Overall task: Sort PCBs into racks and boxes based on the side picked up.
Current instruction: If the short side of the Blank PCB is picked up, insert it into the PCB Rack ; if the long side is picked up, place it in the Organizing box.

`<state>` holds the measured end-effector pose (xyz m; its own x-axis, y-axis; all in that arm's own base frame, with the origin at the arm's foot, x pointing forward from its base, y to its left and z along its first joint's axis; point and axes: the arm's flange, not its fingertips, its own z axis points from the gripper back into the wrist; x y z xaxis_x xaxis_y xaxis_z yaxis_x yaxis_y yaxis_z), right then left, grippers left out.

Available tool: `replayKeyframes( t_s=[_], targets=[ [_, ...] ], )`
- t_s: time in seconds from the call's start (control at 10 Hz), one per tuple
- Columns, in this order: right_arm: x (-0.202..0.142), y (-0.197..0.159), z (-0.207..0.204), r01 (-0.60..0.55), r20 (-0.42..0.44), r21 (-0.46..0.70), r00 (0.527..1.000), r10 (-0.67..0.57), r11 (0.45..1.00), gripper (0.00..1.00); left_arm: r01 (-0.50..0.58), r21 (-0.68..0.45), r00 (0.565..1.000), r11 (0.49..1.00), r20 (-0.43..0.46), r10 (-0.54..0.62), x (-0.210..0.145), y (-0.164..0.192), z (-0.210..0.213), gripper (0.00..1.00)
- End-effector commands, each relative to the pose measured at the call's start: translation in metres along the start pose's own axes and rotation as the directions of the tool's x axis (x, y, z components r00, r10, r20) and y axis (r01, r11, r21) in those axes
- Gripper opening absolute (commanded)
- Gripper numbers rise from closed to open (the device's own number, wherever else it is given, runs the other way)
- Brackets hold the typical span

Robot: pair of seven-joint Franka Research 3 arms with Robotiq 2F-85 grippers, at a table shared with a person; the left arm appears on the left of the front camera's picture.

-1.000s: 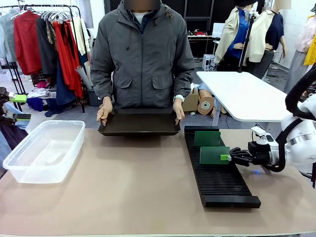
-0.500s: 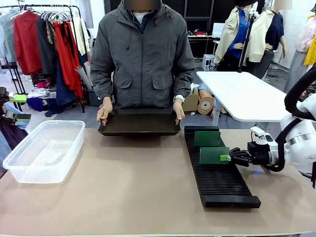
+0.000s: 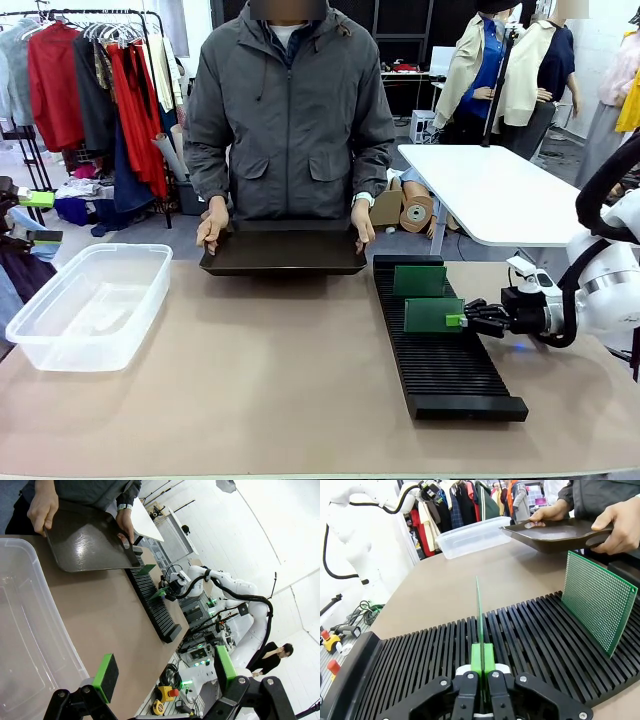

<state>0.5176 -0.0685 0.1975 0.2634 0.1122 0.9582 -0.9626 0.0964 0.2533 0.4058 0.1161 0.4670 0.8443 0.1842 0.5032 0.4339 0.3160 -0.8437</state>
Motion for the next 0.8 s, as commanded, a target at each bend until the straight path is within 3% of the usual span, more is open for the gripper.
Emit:
replayKeyframes(
  t_s=[0.0, 0.7],
  targets=[
    [-0.014, 0.007, -0.008, 0.0, -0.091, -0.075, 0.996, -0.007, 0.997, 0.0, 0.001, -0.008, 1.0, 1.0, -0.002, -0.001, -0.001, -0.002, 0.001, 1.0],
    [-0.02, 0.003, -0.012, 0.003, -0.048, -0.089, 0.999, -0.007, 0.996, 0.0, 0.001, -0.008, 1.0, 1.0, -0.002, -0.001, -0.001, -0.002, 0.001, 1.0]
  ],
)
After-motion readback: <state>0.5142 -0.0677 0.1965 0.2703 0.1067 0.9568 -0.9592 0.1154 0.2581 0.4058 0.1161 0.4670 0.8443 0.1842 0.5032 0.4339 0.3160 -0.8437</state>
